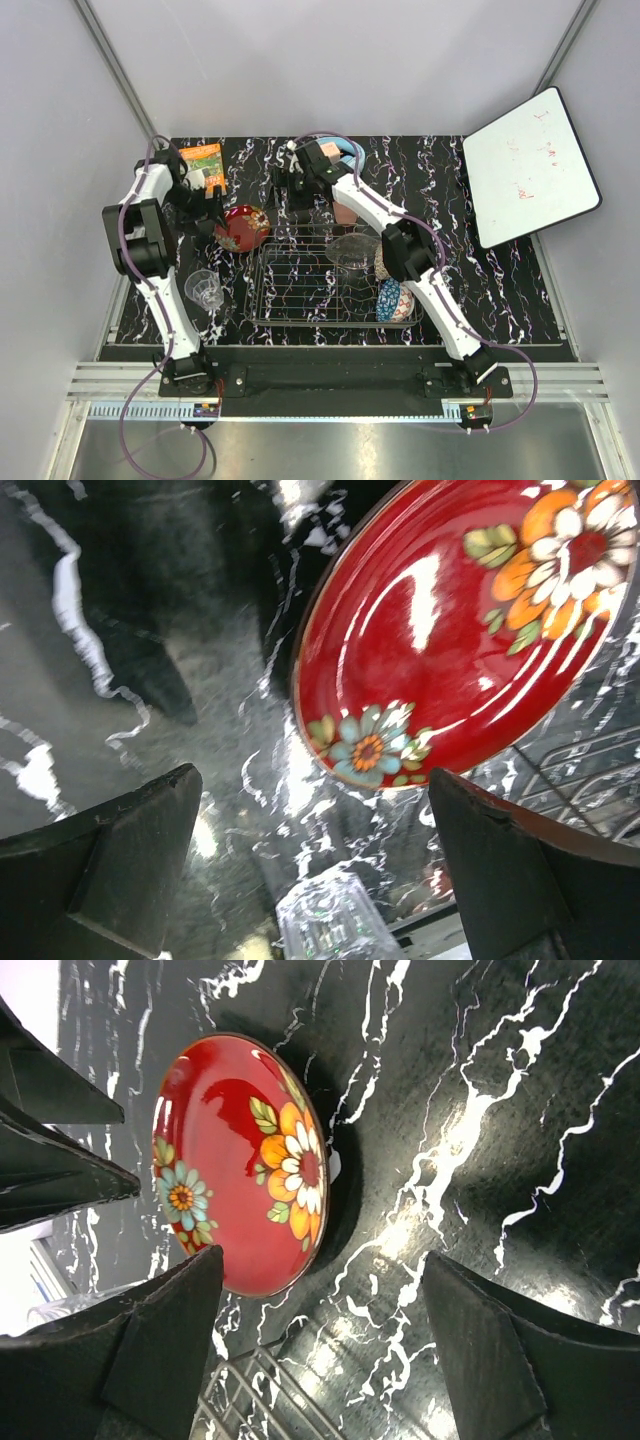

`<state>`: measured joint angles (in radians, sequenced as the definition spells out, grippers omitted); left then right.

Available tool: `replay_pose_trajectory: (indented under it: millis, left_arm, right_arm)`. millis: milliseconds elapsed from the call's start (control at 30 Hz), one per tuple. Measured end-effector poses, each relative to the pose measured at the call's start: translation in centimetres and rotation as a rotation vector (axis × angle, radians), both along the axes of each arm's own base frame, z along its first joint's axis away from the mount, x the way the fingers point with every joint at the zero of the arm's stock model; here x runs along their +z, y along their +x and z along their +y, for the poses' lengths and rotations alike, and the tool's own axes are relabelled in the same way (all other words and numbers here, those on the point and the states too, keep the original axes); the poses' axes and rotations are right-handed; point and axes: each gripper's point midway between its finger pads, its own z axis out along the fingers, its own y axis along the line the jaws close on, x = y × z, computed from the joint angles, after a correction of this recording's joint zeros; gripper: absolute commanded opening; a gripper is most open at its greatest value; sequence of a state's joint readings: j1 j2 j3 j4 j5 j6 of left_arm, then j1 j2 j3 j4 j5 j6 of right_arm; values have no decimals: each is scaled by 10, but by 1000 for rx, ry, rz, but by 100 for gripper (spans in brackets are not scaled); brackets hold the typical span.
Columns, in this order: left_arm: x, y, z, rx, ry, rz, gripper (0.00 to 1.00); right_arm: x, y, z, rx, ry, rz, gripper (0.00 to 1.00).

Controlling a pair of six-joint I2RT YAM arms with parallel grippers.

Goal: Load the mixed dishes into the dish rack

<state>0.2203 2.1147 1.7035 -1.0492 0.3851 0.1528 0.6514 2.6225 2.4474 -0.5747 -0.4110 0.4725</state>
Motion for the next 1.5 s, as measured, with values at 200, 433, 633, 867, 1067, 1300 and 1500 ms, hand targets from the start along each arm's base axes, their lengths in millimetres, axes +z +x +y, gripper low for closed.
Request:
replay_pose_trajectory:
  millis: [200, 433, 633, 867, 1067, 1300, 1500]
  left_arm:
    - [-4, 8, -12, 1, -70, 8, 99]
    - [-15, 11, -29, -6, -128, 49, 99]
    - [-14, 28, -45, -30, -139, 30, 99]
    - [-13, 40, -73, -82, -145, 11, 99]
    - [-12, 39, -87, -106, -150, 19, 99]
    - [-11, 44, -82, -95, -140, 8, 99]
    - [-12, 45, -78, -90, -134, 5, 99]
  right_arm:
    - [-17, -3, 2, -2, -12, 29, 82]
    - [-33, -6, 9, -26, -6, 80, 77]
    - [-36, -7, 15, -34, 20, 104, 75]
    - [-37, -6, 18, -54, 38, 121, 70]
    - [-39, -4, 21, -65, 54, 136, 60]
    - [-49, -7, 20, -61, 54, 167, 29]
    - [-60, -9, 16, -63, 50, 193, 0]
